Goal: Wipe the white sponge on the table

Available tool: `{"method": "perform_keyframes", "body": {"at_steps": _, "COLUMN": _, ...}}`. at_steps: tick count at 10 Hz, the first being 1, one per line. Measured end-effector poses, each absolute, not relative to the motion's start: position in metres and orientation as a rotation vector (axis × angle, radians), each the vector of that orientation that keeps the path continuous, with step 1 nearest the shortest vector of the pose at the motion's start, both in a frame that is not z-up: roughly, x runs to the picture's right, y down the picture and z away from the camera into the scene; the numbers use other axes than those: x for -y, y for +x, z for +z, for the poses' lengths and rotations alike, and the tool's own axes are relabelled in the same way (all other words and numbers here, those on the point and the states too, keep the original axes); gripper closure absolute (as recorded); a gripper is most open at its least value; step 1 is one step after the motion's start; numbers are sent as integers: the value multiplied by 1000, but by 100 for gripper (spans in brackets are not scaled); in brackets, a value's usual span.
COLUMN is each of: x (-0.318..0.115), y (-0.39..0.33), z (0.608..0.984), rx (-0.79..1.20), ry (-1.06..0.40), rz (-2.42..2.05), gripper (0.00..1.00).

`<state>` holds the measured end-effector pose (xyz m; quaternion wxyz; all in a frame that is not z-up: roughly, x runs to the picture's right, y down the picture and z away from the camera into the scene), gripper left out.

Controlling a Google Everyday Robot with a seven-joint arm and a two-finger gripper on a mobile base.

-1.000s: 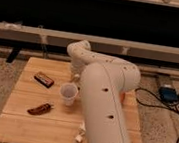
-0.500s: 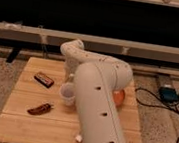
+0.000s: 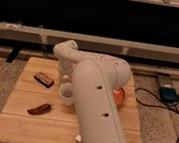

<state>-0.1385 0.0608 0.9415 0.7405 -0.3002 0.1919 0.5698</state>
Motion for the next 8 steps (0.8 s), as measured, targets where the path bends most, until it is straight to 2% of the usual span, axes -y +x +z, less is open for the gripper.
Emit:
{"method": "perform_keyframes", "body": {"at_steps": 2, "x": -67, "y": -135, "z": 935, "rx": -436, "ry": -679, "rz": 1255, "gripper": 100}}
{"method": "perform_keyframes", "body": {"at_steps": 8, "x": -70, "y": -52, "z": 936, "rx": -544, "ry": -646, "rz": 1423, "gripper": 100}}
